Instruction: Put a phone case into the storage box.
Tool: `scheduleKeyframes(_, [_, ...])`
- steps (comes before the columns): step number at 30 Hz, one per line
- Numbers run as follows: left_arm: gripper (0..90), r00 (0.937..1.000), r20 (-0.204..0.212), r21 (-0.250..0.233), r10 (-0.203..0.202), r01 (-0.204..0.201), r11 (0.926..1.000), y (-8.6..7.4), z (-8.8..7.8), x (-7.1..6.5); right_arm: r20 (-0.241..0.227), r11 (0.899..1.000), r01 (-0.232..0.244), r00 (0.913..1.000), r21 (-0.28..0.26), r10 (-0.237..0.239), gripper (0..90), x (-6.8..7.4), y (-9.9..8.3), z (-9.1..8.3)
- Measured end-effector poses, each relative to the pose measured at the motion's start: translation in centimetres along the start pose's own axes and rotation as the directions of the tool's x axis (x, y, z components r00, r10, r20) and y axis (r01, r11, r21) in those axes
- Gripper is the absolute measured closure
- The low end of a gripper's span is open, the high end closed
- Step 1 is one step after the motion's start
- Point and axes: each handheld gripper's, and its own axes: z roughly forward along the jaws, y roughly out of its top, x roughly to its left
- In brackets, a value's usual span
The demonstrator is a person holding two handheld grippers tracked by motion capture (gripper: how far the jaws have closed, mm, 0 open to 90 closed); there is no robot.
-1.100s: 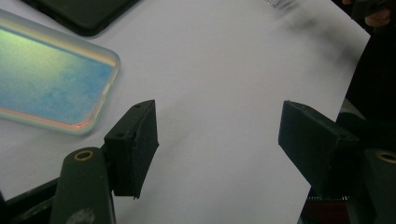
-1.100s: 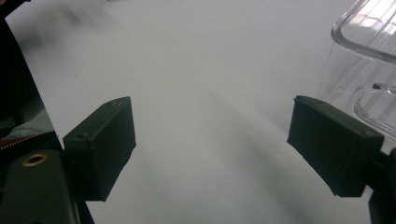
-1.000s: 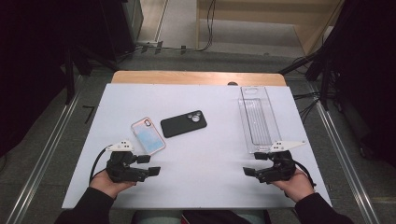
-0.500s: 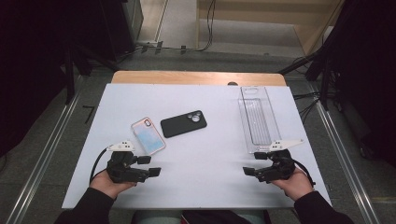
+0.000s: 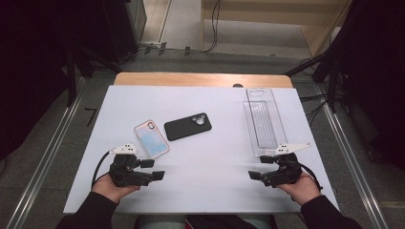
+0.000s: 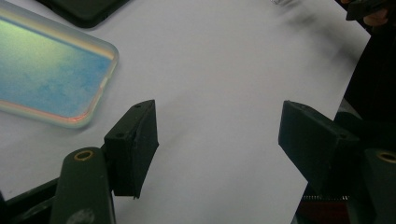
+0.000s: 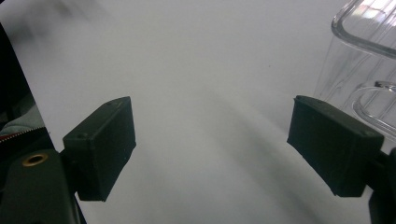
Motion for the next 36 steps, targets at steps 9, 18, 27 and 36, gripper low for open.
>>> scheduleKeyframes(9, [28.8, 0.9996, -0.028, 0.003, -0.011, 0.011, 0.9999, 0.1, -0.1, 0.0, 0.003, 1.0, 0.002, 1.0, -0.002, -0.002, 13.2, 0.0, 0.0, 0.0])
scheduleKeyframes(18, [28.9, 0.999, -0.04, -0.008, -0.022, 0.022, 0.9997, 0.3, -0.2, 0.3, 0.003, 1.0, 0.003, 1.0, 0.001, -0.003, 13.2, 0.0, 0.0, 0.0])
scheduleKeyframes(27, [29.1, 0.9935, -0.095, -0.038, -0.063, 0.06, 0.9975, 1.0, -0.6, 1.0, 0.003, 1.0, 0.003, 1.0, 0.002, -0.003, 13.2, 0.0, 0.0, 0.0])
scheduleKeyframes(36, [27.4, 0.9879, -0.139, -0.105, -0.069, 0.054, 0.993, 1.9, -0.8, 1.9, 0.0, 1.0, 0.003, 1.0, 0.003, -0.003, 13.2, 0.0, 0.0, 0.0])
